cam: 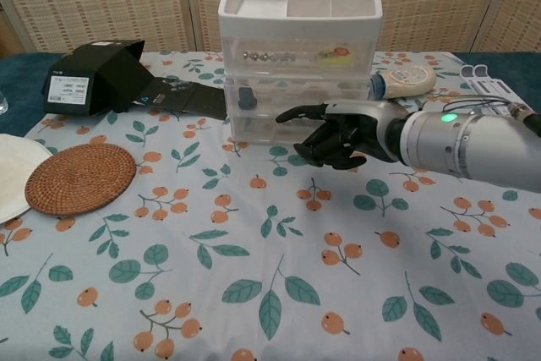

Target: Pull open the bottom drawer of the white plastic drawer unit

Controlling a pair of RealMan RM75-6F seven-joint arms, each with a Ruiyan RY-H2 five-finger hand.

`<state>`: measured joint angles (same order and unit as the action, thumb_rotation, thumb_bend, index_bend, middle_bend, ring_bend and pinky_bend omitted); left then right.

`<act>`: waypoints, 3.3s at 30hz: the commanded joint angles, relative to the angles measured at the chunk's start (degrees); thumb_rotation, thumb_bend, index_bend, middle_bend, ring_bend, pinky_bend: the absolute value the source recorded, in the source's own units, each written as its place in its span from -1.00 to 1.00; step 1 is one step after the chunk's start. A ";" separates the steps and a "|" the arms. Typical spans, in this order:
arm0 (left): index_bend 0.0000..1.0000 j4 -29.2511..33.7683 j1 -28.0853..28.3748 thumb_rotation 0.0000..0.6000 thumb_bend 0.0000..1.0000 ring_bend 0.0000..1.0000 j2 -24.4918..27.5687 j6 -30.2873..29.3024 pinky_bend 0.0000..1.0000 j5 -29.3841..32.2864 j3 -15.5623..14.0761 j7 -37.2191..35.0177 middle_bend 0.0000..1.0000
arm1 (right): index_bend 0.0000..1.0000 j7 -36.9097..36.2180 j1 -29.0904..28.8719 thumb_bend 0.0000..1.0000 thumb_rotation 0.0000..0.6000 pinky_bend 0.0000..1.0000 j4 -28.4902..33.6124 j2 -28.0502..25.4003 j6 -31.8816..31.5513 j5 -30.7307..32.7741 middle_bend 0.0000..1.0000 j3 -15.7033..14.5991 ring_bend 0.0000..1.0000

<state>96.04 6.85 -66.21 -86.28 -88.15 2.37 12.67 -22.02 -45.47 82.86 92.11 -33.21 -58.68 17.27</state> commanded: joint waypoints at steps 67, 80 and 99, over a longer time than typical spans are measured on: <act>-0.72 0.40 0.76 1.00 -0.66 -0.78 -0.37 1.00 -0.86 0.24 0.02 1.05 -0.86 | -0.58 22.64 2.06 0.17 1.00 0.98 7.41 -8.87 -13.31 5.13 0.57 -3.93 0.85; -0.72 0.21 0.85 1.00 -0.66 -0.78 -0.51 1.24 -0.86 0.32 -0.03 0.96 -0.86 | -0.55 21.55 3.57 0.17 1.00 0.98 10.81 -10.72 -13.74 2.61 0.57 -5.29 0.85; -0.72 0.10 1.09 1.00 -0.66 -0.78 -0.85 1.51 -0.86 0.10 -0.12 1.08 -0.86 | -0.55 19.38 6.37 0.17 1.00 0.98 17.32 -14.28 -14.34 -2.26 0.57 -7.94 0.85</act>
<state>96.14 7.94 -67.06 -84.76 -88.04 2.25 13.75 -2.57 -39.20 100.05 77.95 -47.54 -60.81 9.45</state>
